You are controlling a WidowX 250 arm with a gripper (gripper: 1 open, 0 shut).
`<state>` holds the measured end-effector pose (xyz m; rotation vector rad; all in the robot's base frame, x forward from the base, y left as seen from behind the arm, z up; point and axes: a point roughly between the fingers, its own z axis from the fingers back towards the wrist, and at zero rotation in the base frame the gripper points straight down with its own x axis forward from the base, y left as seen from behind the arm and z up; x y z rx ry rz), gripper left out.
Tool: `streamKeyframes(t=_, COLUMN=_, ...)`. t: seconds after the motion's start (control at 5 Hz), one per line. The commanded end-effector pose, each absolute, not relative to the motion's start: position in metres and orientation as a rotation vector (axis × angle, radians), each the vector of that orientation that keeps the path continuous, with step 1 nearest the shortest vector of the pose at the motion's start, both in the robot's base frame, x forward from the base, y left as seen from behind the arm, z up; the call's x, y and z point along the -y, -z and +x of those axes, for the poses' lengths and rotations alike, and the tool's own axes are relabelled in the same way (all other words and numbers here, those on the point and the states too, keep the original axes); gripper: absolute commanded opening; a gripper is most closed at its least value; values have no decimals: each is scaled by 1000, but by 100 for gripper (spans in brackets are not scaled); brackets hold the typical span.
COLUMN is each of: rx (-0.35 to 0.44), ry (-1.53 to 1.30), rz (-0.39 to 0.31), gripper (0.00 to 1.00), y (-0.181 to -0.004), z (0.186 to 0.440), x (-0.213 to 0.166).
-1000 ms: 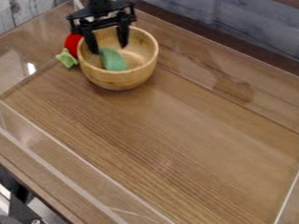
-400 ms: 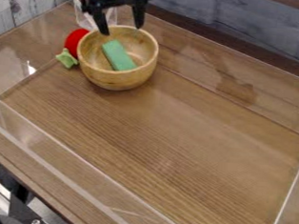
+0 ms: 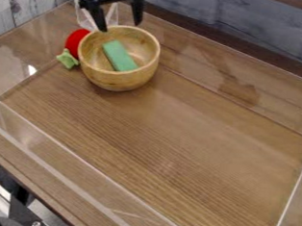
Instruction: Put the green stick in the brown bowl
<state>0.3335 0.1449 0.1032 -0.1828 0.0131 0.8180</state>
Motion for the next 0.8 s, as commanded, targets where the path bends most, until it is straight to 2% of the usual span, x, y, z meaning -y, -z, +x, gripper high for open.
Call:
streamKeyframes(t=0.0, rx=88, ry=-771, rz=-170, gripper=100, y=-140, z=337, x=-164)
streamKeyframes(t=0.2, rx=79, ry=-736, rz=-153, gripper=0, y=-132, z=342, x=-179)
streamKeyframes(t=0.6, rx=66, ry=-683, rz=-131, gripper=0, y=-122, z=341, x=-162)
